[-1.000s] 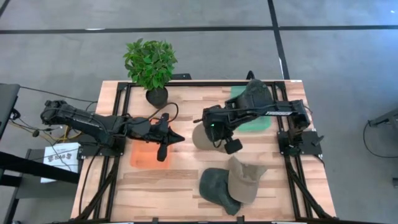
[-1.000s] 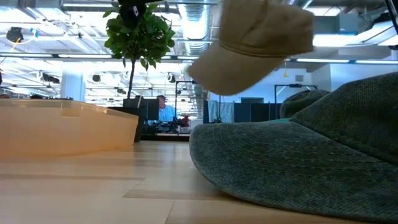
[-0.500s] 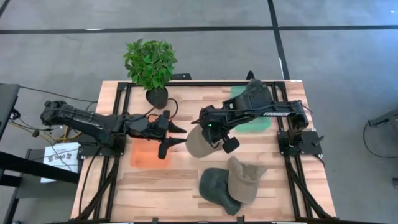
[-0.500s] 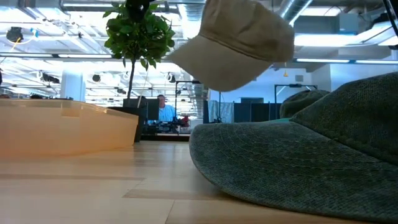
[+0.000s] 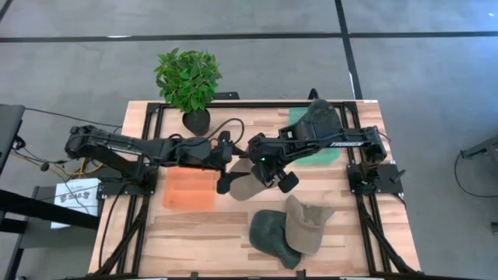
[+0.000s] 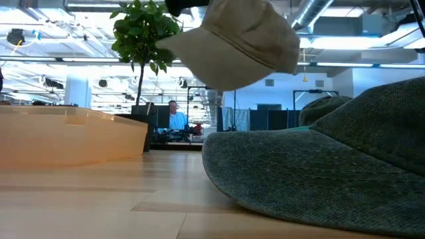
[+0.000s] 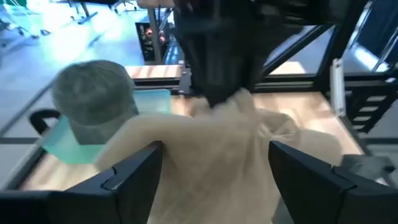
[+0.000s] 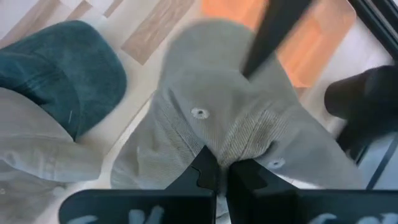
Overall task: Pick & Place hat
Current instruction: Put the top brown cap into the orange bin
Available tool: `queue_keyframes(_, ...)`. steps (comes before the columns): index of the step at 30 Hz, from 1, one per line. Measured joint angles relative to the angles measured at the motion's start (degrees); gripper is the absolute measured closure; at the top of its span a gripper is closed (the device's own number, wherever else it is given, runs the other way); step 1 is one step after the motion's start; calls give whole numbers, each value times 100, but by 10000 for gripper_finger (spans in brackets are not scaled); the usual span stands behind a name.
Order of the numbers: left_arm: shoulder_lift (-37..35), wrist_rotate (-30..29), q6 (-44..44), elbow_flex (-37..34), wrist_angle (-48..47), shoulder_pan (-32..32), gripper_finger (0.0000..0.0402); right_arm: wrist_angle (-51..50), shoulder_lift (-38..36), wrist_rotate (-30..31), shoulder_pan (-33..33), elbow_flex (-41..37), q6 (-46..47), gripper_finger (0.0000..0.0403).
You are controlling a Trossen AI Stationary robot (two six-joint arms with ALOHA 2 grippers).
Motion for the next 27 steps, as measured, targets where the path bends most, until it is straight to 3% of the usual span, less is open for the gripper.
queue_keyframes(6, 365, -130, 816, 749, -543, 8, 106, 1, 0, -5, 87, 0, 0, 401)
queue_keyframes(9, 591, 86, 987, 925, -691, 48, 106, 1, 0, -5, 145, -3, 0, 401)
queue_keyframes(21, 1076, 718, 996, 957, -879, 66, 108, 144, 0, -7, 154, -9, 17, 400)
queue_keyframes(27, 1074, 810, 870, 957, -811, 63, 144, 255, 0, -7, 152, -9, 106, 400)
